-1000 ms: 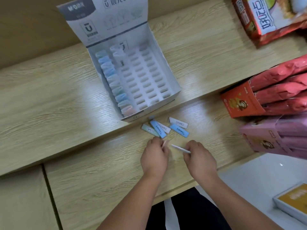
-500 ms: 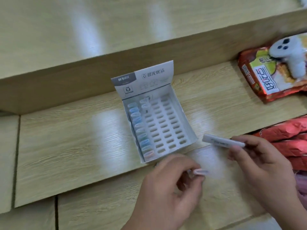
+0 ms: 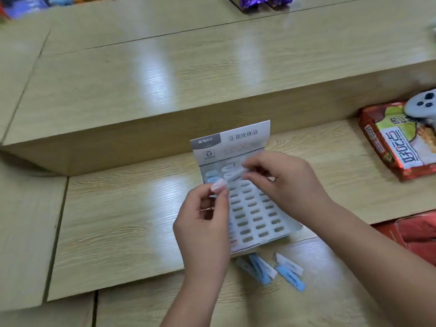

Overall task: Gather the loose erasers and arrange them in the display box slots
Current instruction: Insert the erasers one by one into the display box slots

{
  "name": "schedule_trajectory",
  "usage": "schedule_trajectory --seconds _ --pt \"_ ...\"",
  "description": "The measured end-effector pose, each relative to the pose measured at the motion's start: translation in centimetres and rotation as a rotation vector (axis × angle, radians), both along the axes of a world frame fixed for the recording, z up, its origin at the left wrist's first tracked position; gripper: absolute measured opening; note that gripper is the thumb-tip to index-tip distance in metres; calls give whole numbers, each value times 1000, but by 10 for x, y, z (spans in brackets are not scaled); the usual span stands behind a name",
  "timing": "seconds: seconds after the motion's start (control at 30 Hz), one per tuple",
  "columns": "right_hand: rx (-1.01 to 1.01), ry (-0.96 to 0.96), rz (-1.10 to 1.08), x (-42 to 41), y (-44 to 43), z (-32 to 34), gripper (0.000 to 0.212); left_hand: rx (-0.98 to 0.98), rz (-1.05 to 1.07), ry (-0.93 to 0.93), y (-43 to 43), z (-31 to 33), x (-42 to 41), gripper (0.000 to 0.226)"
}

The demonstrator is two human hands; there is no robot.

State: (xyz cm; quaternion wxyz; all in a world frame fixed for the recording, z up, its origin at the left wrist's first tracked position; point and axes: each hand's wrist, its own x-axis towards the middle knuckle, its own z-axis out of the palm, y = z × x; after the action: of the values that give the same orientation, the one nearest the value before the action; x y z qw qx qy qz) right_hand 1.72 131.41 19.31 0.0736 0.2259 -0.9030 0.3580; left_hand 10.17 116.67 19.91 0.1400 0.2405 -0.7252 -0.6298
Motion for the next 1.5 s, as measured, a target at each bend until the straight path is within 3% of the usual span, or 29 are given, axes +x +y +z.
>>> schedule_trajectory --seconds 0.37,0.53,0.67,0.83,0.9,1.0,1.17,1.5 --pt "293 205 223 -24 0 -12 14 1 3 2 -1 -5 -2 12" --pt "418 221 341 -14 -9 -19 37 -14 -20 12 -1 -5 -3 15" --pt "315 166 339 -12 -10 -21 25 -23 -55 2 -1 -4 -5 24" --pt "47 -49 254 -7 1 7 40 -43 -105 14 -4 0 -7 22" --pt "-38 -42 301 -5 -1 17 31 -81 -145 17 -5 1 -10 21" --pt "-22 44 291 -5 -5 18 19 -139 -174 10 -6 -2 -14 19" --pt "-8 -7 187 -2 2 6 23 -355 -38 -7 -10 -13 -12 33" --pt "76 -89 177 -2 -6 -10 14 -370 -53 -23 -14 -21 -4 31"
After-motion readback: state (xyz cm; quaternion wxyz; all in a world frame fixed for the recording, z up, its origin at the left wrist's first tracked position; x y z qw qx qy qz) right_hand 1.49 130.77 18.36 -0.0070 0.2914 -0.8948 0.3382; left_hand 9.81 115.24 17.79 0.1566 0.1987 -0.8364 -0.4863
